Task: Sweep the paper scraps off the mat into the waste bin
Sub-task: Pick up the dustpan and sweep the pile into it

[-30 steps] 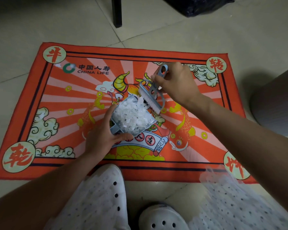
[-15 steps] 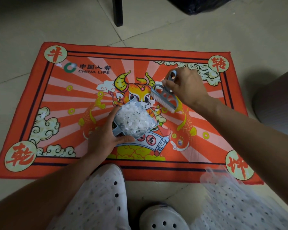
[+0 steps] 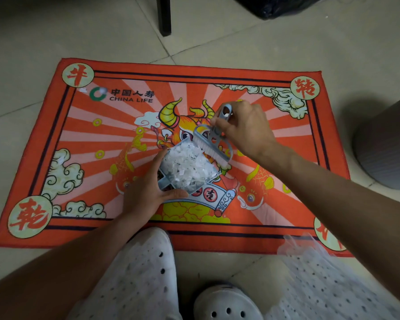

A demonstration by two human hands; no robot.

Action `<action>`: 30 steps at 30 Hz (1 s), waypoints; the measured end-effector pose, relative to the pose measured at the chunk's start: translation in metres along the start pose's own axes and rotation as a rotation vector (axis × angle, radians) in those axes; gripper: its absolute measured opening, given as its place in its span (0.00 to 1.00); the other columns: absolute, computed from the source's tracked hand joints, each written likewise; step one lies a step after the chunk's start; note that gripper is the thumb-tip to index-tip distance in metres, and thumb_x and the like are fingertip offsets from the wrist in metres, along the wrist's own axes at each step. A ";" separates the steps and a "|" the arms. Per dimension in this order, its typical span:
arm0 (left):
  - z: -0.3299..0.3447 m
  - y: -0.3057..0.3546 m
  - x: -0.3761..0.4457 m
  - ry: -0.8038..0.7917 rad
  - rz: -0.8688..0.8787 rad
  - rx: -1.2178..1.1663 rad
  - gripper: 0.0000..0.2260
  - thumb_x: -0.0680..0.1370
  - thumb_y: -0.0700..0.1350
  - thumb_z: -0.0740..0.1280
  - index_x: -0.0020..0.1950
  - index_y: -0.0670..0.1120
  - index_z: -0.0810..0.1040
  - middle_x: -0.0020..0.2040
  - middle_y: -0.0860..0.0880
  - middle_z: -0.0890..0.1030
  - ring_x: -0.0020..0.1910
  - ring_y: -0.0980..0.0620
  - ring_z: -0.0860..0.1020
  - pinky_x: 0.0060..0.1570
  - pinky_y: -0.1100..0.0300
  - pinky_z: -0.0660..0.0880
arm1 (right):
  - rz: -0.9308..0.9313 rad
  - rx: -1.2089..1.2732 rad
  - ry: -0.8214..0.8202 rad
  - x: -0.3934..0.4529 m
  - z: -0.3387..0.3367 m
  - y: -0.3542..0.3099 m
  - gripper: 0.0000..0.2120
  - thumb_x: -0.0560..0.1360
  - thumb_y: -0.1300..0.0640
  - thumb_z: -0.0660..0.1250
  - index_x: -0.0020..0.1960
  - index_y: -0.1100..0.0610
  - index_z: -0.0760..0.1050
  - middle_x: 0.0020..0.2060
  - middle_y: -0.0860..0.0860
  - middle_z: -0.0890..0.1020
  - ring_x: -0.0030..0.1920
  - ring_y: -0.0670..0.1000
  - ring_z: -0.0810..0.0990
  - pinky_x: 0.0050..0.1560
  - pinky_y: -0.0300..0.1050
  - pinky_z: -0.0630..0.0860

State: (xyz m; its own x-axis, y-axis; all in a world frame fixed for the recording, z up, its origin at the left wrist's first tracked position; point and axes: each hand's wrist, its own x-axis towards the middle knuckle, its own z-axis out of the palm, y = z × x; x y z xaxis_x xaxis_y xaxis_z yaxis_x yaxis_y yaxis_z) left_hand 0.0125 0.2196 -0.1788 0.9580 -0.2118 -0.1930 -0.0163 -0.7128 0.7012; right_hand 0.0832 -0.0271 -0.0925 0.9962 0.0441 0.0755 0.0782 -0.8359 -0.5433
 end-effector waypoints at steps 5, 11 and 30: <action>-0.001 -0.001 -0.005 0.002 -0.023 0.030 0.49 0.62 0.69 0.72 0.78 0.60 0.55 0.58 0.46 0.82 0.30 0.59 0.74 0.26 0.64 0.65 | -0.013 -0.019 0.049 0.014 -0.009 0.006 0.10 0.75 0.49 0.67 0.38 0.52 0.73 0.31 0.53 0.77 0.36 0.57 0.74 0.36 0.47 0.71; -0.002 -0.006 -0.007 -0.017 -0.033 -0.031 0.50 0.59 0.71 0.71 0.77 0.64 0.54 0.69 0.54 0.75 0.51 0.46 0.81 0.42 0.45 0.79 | 0.031 -0.066 0.033 0.023 0.003 0.016 0.10 0.75 0.47 0.66 0.41 0.53 0.75 0.35 0.54 0.79 0.39 0.58 0.76 0.36 0.43 0.67; -0.003 -0.002 -0.008 -0.003 -0.036 0.019 0.51 0.59 0.70 0.70 0.78 0.60 0.55 0.67 0.51 0.76 0.39 0.49 0.81 0.34 0.48 0.78 | -0.034 -0.032 -0.096 0.012 0.014 -0.015 0.13 0.76 0.48 0.67 0.39 0.55 0.74 0.31 0.52 0.75 0.35 0.57 0.71 0.40 0.47 0.70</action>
State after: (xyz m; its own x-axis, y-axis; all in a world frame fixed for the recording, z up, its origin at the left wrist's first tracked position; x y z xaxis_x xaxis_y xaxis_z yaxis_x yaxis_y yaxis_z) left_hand 0.0056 0.2245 -0.1764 0.9573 -0.1876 -0.2199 0.0127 -0.7327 0.6804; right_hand 0.0949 -0.0067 -0.0954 0.9922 0.1243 0.0120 0.1127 -0.8499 -0.5147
